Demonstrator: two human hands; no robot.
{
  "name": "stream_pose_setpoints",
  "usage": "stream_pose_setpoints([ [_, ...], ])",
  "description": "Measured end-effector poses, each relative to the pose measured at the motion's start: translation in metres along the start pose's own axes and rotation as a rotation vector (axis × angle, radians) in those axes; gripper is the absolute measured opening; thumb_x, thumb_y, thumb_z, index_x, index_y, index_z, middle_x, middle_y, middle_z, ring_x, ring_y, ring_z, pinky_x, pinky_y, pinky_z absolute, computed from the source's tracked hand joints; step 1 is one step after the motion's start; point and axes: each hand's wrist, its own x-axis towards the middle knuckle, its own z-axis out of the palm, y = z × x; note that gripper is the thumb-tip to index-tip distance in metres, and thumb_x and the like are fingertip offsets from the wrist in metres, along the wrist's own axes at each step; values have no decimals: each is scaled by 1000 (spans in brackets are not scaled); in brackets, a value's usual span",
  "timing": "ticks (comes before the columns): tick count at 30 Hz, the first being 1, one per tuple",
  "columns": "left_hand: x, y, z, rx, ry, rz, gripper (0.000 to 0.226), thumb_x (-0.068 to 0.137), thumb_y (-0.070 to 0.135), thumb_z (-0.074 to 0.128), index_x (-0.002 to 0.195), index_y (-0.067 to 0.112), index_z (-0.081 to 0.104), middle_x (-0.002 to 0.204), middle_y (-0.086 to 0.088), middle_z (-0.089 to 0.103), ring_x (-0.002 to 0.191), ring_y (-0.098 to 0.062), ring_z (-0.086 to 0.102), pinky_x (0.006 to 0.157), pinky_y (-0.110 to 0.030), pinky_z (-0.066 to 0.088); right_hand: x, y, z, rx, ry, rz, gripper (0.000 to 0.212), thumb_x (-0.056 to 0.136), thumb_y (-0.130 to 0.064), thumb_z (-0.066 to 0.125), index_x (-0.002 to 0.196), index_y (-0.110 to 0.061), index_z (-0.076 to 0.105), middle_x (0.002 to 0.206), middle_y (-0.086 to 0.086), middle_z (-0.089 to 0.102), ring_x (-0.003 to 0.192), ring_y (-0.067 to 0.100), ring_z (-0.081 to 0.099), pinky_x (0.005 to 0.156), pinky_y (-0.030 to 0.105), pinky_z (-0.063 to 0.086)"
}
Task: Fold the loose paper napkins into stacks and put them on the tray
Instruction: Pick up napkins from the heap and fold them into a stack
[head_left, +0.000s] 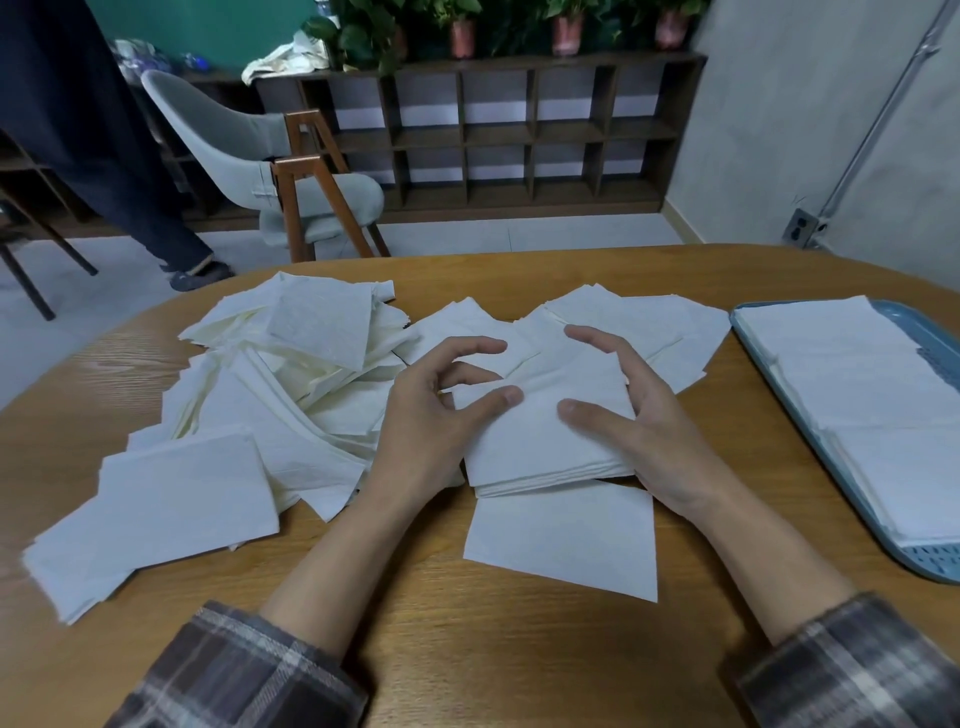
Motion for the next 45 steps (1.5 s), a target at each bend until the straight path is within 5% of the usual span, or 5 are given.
stream_pose_setpoints([
  [14,-1,0,3,124,-56,-7,32,92,35,80,122,36,70,118,18,69,104,5,62,75,-8,45,-1,-1,-1,133,22,-37,66,96,-8,72,145,-46,52,142,-3,64,129,24,64,106,49,55],
  [22,-4,7,2,-91,-101,-120,46,95,15,78,134,31,61,101,4,79,79,-11,76,60,-34,59,3,4,-6,70,49,-21,42,97,-14,74,132,-35,67,138,-9,66,132,18,61,107,44,52],
  [29,-5,-11,7,383,-105,209,61,88,30,85,140,39,55,141,16,46,131,-4,49,101,-21,47,4,8,-10,-218,220,-30,33,97,1,68,111,-27,81,115,-27,75,120,-17,57,98,-1,36],
  [35,-5,-13,3,431,-552,153,33,81,40,90,112,31,80,104,14,68,100,-8,65,85,-20,49,6,12,-14,-266,271,-45,37,95,2,66,107,-30,81,113,-28,75,121,-14,58,99,0,37],
  [45,-7,-10,4,381,-532,139,8,88,24,85,95,23,81,96,14,75,94,-4,70,85,-20,53,6,11,-11,-251,258,-24,36,96,0,67,108,-31,81,114,-28,75,124,-14,56,102,0,37],
])
